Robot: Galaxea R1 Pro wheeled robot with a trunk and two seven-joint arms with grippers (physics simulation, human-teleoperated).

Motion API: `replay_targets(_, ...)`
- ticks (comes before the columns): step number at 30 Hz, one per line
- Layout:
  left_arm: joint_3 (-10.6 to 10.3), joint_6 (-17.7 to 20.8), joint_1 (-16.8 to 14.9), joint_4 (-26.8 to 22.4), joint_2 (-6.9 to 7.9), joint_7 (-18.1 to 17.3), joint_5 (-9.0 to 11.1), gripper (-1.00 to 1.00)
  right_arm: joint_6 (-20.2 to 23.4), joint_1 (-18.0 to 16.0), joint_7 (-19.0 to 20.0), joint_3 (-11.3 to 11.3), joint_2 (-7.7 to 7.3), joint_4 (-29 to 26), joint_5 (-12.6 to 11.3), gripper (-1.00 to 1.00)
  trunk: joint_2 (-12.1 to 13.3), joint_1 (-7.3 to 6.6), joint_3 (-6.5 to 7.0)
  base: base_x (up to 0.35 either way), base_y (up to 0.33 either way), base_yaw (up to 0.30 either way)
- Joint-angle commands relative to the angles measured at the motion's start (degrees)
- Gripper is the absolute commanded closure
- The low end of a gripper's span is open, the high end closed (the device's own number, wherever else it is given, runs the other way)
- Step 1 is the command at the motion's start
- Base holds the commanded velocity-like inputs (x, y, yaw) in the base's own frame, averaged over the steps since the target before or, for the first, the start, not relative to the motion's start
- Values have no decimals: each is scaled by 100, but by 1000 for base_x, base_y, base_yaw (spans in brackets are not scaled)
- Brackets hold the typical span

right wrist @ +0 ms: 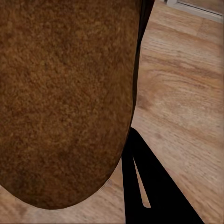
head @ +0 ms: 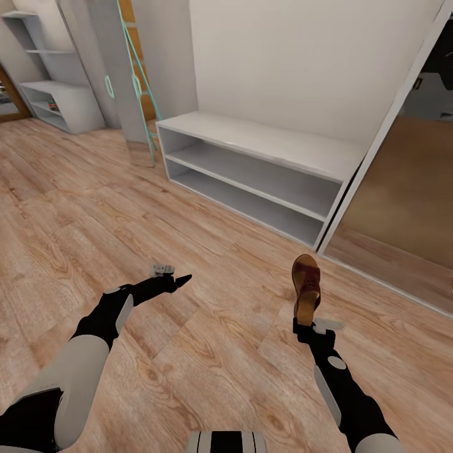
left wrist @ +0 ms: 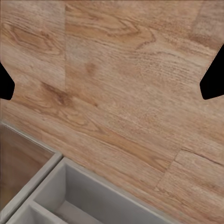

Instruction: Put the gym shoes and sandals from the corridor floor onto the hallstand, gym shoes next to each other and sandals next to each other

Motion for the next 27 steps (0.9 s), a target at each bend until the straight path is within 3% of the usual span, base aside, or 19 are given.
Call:
replay_targets(1,37,47,-3,-9,-6,-43,-40,-100,6,-1,-21,10,-3,-6,-73,100,0,-3,28,0,0,0)
replay_targets(15,37,48,-1,-14,-6,-43,-40,-100,6,-1,-20,10,-3,-8,-73,100,19,-39,472,0,0,0)
replay_targets(27,37,48,0,-13,-5,-43,-40,-100,6,-1,-25,10,-3,-7,-73,100,19,-39,585,0,0,0)
